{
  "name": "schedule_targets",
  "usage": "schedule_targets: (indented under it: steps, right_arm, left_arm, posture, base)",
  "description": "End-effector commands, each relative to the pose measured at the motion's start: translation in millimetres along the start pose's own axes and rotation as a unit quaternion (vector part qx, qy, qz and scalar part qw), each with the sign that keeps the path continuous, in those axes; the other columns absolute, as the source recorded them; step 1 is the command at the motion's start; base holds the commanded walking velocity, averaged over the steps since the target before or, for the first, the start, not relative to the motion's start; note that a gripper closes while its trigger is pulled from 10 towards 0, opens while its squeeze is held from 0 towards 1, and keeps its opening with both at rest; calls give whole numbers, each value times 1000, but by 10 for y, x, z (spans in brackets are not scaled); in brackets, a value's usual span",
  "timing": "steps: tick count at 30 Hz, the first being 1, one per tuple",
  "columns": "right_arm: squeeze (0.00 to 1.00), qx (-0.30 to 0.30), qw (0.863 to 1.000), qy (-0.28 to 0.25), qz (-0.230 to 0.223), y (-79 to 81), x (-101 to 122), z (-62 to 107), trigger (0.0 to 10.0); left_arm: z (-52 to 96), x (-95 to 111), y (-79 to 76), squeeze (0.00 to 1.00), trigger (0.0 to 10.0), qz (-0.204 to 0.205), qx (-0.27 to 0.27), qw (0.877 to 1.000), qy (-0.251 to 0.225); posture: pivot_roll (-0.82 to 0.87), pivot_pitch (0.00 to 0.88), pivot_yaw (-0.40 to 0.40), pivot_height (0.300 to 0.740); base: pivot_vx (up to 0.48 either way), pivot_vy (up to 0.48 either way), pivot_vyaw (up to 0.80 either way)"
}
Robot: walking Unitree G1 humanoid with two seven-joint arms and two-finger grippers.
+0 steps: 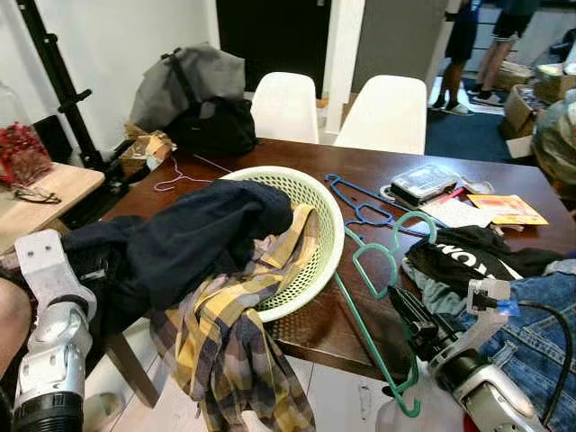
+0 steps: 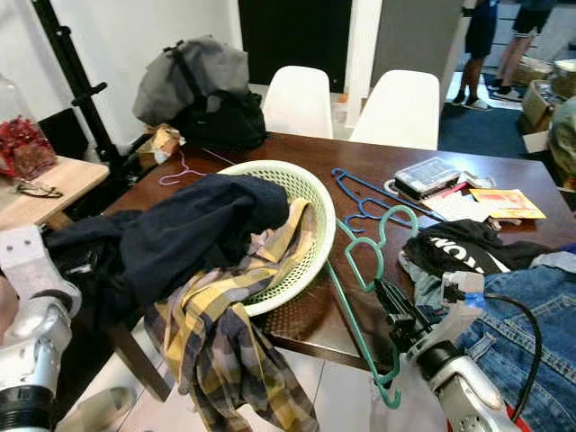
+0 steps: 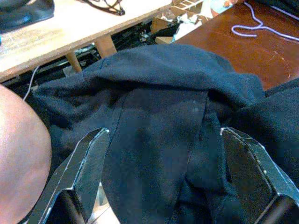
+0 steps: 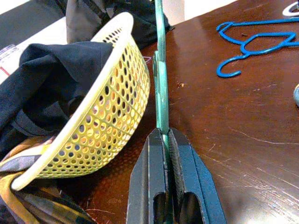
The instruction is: Hang hanger
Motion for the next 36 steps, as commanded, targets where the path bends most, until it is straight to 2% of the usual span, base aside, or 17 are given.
schedule_targets:
  steps: [1,8,13,18,20,24,25,26,27,28,29,31,32,33,34,35,36]
  right_arm:
    - [0,-6,1000,-3,-7,-15,13,1,10000]
    - [0,-17,1000,-14,-8,-27,53,-14,10000]
    - [0,-21,992,-115,-56,-55,404,12,10000]
    - [0,-95,985,-143,7,-210,662,-39,10000]
    - [0,-95,985,-143,7,-210,662,-39,10000]
    - [0,-134,974,-181,27,-266,908,-60,10000]
    - [0,-115,968,-221,5,-189,1102,-75,10000]
    - [0,-115,968,-221,5,-189,1102,-75,10000]
    - [0,-37,969,-245,-8,60,1268,-112,10000]
    - [0,-37,969,-245,-8,60,1268,-112,10000]
    - [0,82,968,-236,13,450,1358,-137,10000]
    - [0,82,968,-236,13,450,1358,-137,10000]
    - [0,183,959,-214,31,779,1379,-119,10000]
    - [0,183,959,-214,31,779,1379,-119,10000]
    - [0,264,946,-180,62,1051,1337,-96,10000]
    - [0,264,946,-180,62,1051,1337,-96,10000]
    - [0,321,934,-124,102,1249,1221,-109,10000]
  left_arm:
    - [-7,-44,78,0,10000,-4,9,1000,11]
    - [-58,47,47,0,10000,4,4,1000,7]
    - [-83,289,-146,0,10000,16,-27,999,-23]
    - [-71,388,-288,0,10000,13,-49,998,-39]
    - [-71,388,-288,0,10000,13,-49,998,-39]
    - [-74,398,-328,0,10000,12,-55,998,-40]
    - [-74,402,-350,0,10000,12,-58,997,-41]
    - [-74,402,-350,0,10000,12,-58,997,-41]
    - [-73,405,-369,0,10000,12,-61,997,-41]
    - [-73,405,-369,0,10000,12,-61,997,-41]
    - [-74,406,-383,0,10000,12,-63,997,-40]
    - [-74,406,-383,0,10000,12,-63,997,-40]
    - [-73,406,-397,0,10000,12,-65,997,-39]
    - [-73,406,-397,0,10000,12,-65,997,-39]
    - [-72,405,-411,0,10000,12,-67,997,-38]
    - [-72,405,-411,0,10000,12,-67,997,-38]
    - [-70,401,-425,0,10000,12,-68,997,-37]
  posture:
    - [-99,0,-16,740]
    - [-108,0,-6,740]
    - [-112,0,4,740]
    - [-115,0,5,740]
    - [-115,0,5,740]
    - [-118,0,8,740]
    - [-119,0,12,740]
    - [-119,0,12,740]
    - [-120,0,13,740]
    - [-120,0,13,740]
    - [-123,0,13,740]
    - [-123,0,13,740]
    - [-122,0,13,740]
    - [-122,0,13,740]
    - [-127,0,16,740]
    - [-127,0,16,740]
    - [-129,0,18,740]
  base:
    - [0,0,0]
    - [0,0,0]
    - [0,0,0]
    - [0,0,0]
    - [0,0,0]
    - [0,0,0]
    - [0,0,0]
    - [0,0,0]
    - [0,0,0]
    - [0,0,0]
    - [0,0,0]
    - [0,0,0]
    - [0,0,0]
    - [0,0,0]
    - [0,0,0]
    - [0,0,0]
    - [0,0,0]
Point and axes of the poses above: a point about 5 cm out from each wrist's last joint towards the gripper, its own z axis pointing back from the gripper into the wrist, its own x axis along the axis of the wrist's last joint, y = z × x, the point moved 3 cm from there along -z, pointing out of the wrist towards the gripper, and after that the axes turned 10 degrees about z, right-handed, at the moved point
